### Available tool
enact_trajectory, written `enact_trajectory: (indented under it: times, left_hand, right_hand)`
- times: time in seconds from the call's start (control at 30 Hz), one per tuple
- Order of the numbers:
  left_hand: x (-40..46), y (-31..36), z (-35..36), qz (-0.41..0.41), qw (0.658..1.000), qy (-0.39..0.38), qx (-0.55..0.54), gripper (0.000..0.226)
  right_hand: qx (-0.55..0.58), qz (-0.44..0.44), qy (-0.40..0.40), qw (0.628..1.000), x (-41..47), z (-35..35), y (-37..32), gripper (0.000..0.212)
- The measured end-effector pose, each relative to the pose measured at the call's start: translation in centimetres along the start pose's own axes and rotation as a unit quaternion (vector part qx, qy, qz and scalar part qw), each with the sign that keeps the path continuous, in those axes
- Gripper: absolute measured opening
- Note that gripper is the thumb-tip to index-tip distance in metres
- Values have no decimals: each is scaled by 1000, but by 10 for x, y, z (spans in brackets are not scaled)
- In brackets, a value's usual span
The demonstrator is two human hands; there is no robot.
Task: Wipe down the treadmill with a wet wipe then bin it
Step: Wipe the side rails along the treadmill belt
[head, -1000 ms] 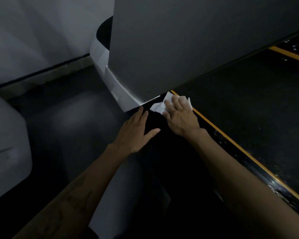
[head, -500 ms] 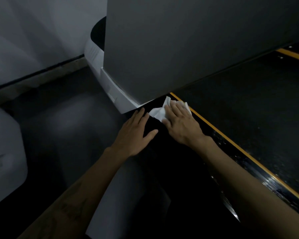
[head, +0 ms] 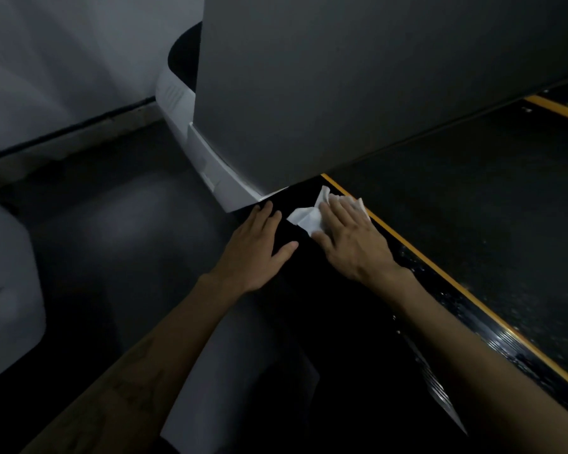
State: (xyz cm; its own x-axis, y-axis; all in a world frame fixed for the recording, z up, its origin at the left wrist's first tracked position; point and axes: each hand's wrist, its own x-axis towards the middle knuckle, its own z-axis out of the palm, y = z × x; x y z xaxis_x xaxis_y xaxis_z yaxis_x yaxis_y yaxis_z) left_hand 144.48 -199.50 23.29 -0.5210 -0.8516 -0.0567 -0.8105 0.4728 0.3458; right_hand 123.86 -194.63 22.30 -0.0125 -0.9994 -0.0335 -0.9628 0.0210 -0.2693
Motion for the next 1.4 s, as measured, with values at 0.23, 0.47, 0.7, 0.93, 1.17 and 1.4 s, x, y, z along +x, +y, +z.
enact_trajectory:
  times: [0.23, 0.47, 0.7, 0.93, 1.17, 1.4]
  left_hand:
    - [-2, 4, 1, 4, 1000, -9, 21, 80]
    - [-5, -1, 4, 19, 999, -18, 41, 90]
    - [-3, 2, 5, 11, 999, -26, 23, 97]
    - [-2, 1, 6, 15, 999, -29, 17, 104]
    - [-2, 4, 4, 10, 999, -43, 25, 106]
    - [-1, 5, 3, 7, 999, -30, 26, 109]
  right_hand:
    - [1, 45, 22, 999, 33, 3, -13, 66]
    - [-3, -16, 6, 1000, -5, 0, 11, 68]
    - [-23, 31, 29, 999, 30, 3, -1, 86]
    - [9, -11, -3, 1000, -10, -5, 14, 66]
    - [-5, 36, 23, 999, 26, 2, -18, 69]
    - [-9, -13, -2, 1000, 2, -9, -3, 66]
